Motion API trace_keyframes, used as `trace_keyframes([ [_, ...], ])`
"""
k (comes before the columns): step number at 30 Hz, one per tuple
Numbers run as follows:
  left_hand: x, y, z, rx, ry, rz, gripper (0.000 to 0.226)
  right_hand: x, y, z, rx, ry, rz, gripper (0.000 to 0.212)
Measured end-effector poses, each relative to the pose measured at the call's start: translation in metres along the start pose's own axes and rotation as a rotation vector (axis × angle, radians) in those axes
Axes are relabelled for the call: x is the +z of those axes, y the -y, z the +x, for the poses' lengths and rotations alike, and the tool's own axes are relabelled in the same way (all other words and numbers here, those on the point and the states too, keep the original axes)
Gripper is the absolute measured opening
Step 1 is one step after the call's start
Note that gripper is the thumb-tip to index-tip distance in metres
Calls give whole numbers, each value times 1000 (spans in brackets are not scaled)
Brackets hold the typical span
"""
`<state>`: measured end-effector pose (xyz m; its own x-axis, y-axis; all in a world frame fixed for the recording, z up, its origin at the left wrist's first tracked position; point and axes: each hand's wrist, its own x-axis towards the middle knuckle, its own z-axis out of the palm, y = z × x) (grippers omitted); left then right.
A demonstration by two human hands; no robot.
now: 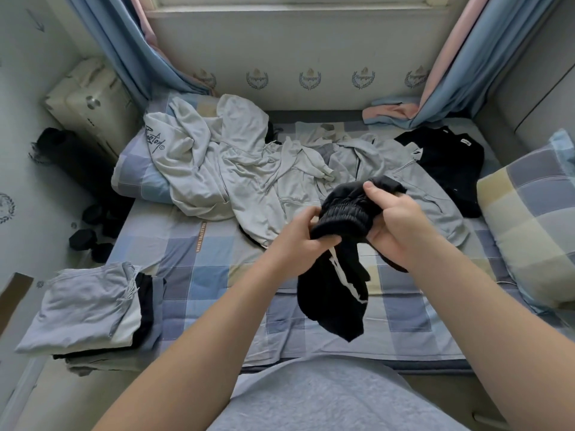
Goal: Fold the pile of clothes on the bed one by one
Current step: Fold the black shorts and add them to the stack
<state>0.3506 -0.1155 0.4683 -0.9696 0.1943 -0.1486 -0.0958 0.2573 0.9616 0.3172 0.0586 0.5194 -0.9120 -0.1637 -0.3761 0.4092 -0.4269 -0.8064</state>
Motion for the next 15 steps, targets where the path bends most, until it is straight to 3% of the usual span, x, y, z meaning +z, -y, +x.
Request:
trace_keyframes([
  [4,-11,-2,3,12,-62,45,20,-19,11,8,22,-153,24,27],
  [7,-23,-11,5,19,-99,55,32,-35,8,14,61,-273,-88,21],
  [10,-37,-21,7,-9,-14,107,25,-45,-2,10,-94,-439,-525,59],
  [11,-42,-26,8,-29,41,137,20,-43,-3,6,-231,-429,-678,67],
  [13,-49,-35,7,-71,149,215,16,-33,-3,-3,-441,-176,-849,70],
  [15,-54,-42,6,-96,236,334,13,-18,1,-4,-431,140,-948,71],
])
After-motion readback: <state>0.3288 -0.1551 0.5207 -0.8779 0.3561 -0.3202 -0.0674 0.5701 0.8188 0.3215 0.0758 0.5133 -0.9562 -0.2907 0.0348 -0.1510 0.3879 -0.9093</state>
